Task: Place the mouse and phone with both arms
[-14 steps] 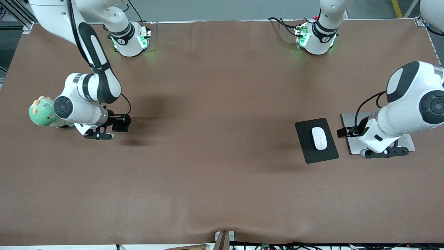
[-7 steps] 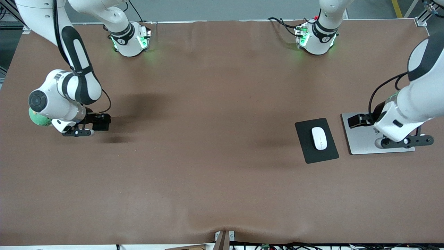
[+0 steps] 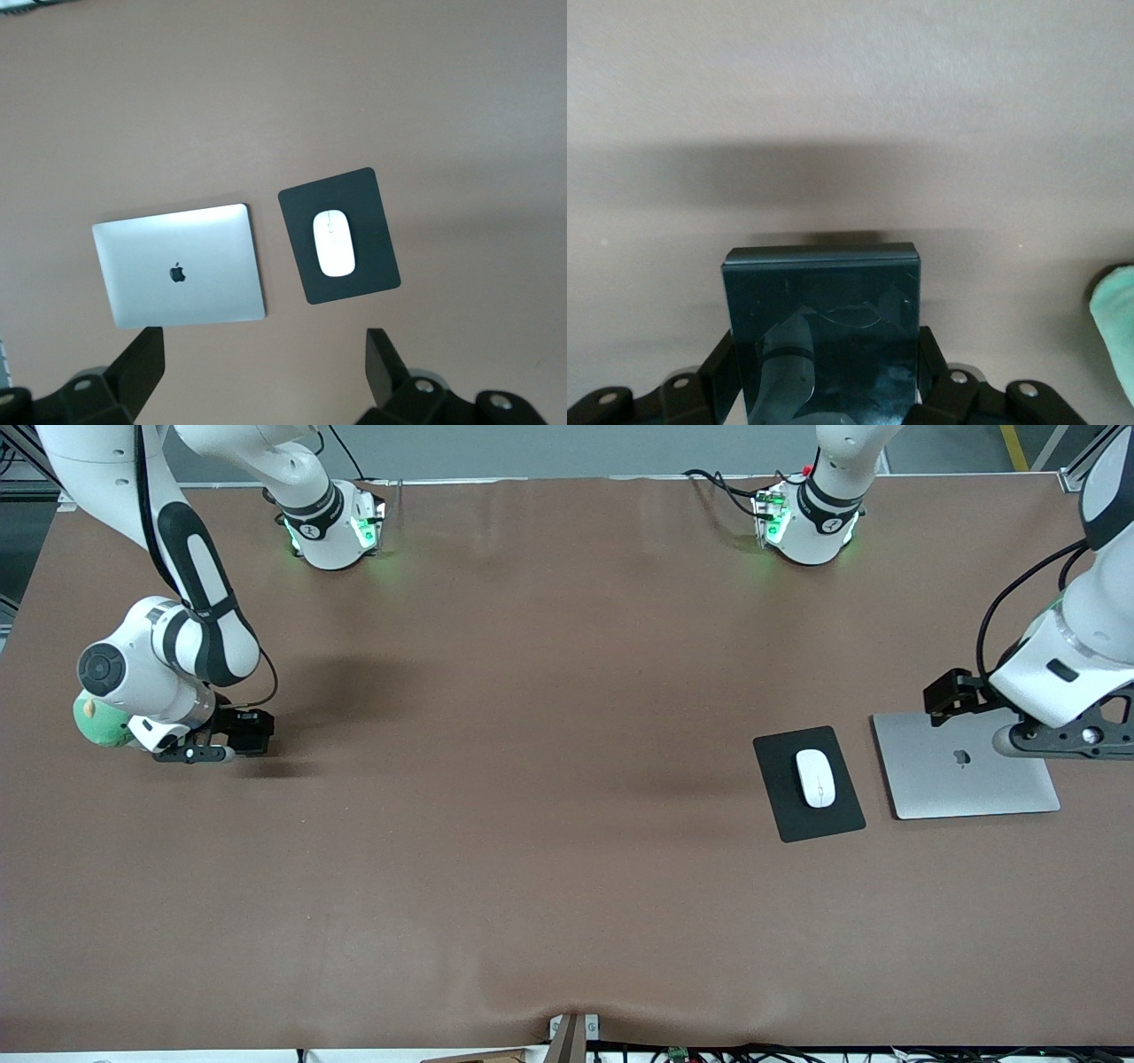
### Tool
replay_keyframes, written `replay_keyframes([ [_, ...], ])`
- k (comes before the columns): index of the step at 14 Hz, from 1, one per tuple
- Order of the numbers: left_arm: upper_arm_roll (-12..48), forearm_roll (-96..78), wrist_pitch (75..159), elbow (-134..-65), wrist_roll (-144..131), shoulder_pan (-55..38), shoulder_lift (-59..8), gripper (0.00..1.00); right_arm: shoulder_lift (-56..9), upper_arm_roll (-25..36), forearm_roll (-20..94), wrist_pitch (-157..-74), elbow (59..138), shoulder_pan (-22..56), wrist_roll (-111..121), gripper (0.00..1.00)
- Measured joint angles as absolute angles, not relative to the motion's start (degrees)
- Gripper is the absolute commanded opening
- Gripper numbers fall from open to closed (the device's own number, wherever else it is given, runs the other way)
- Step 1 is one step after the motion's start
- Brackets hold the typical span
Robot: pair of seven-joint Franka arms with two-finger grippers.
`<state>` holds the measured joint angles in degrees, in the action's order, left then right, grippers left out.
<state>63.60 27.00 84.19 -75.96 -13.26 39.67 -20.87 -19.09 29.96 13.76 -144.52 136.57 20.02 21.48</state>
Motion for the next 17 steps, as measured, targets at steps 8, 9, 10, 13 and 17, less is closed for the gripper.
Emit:
replay_keyframes([
  [8,52.5,16.8,86.6,-75.0,-11.3,32.0,-15.6,1.00,-21.0,29.9,13.8,-145.3,137.1,19.3,22.2,0.13],
  [9,45.7,12.5,87.3,-75.0,-9.6,28.3,-13.3,1.00,-21.3,29.9,13.8,-145.3,137.1,19.3,22.2,0.27],
  [10,38.8,9.1,87.6,-75.0,-7.3,24.4,-11.0,1.00,-21.6,29.9,13.8,-145.3,137.1,19.3,22.2,0.72],
  [13,18.4,4.6,87.5,-76.4,-3.8,9.2,-5.2,1.00,-22.0,29.8,13.8,-145.3,137.1,19.3,22.2,1.00],
  [17,2.4,4.2,87.5,-82.7,-4.1,-5.5,0.7,1.00,-21.9,29.8,13.8,-144.3,136.3,19.3,22.2,1.00],
])
